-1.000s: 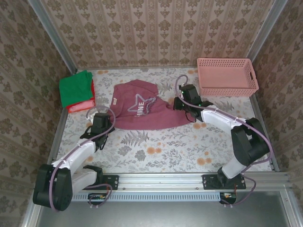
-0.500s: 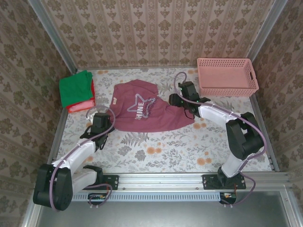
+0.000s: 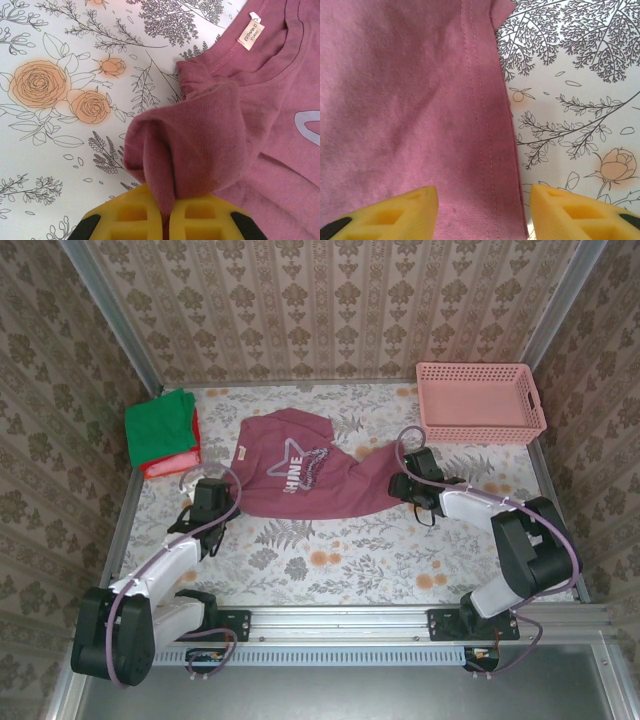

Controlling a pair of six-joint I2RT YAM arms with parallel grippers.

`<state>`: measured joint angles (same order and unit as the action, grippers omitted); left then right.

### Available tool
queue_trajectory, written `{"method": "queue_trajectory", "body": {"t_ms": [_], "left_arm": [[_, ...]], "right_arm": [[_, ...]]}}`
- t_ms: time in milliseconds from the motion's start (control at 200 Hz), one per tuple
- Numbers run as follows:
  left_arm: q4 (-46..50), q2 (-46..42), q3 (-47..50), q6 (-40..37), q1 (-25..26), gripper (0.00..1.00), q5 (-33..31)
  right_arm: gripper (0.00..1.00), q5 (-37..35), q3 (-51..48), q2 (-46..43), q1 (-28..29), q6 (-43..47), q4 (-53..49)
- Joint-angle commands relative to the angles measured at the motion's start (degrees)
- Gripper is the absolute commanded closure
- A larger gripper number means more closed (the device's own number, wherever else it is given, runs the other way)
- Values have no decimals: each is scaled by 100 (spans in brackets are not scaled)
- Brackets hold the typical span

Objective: Fold and stack the t-shirts

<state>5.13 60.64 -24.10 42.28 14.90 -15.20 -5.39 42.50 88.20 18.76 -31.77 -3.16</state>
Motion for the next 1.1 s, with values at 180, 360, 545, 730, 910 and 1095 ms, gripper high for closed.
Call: {"method": "queue_trajectory", "body": {"t_ms": [180, 360, 545, 730, 910, 1095], "left_arm": [[-31, -67, 4, -16, -46, 100, 19], [-15, -162, 37, 18, -48, 100, 21], [99, -282, -139, -37, -53, 100, 28], [397, -708, -183, -66, -62, 100, 12], [947, -941, -93, -120, -65, 100, -62], [1108, -941, 148, 8, -82, 84, -71]], "right_arm": [[68, 365, 360, 644, -71, -93, -60], [100, 411, 461, 314, -147, 50, -269], [100, 235, 505, -643, -222, 256, -346], [100, -116, 62, -1740, -237, 300, -387], [55, 92, -82, -1552, -245, 380, -513], [45, 551, -19, -885, -112, 298, -511]]}}
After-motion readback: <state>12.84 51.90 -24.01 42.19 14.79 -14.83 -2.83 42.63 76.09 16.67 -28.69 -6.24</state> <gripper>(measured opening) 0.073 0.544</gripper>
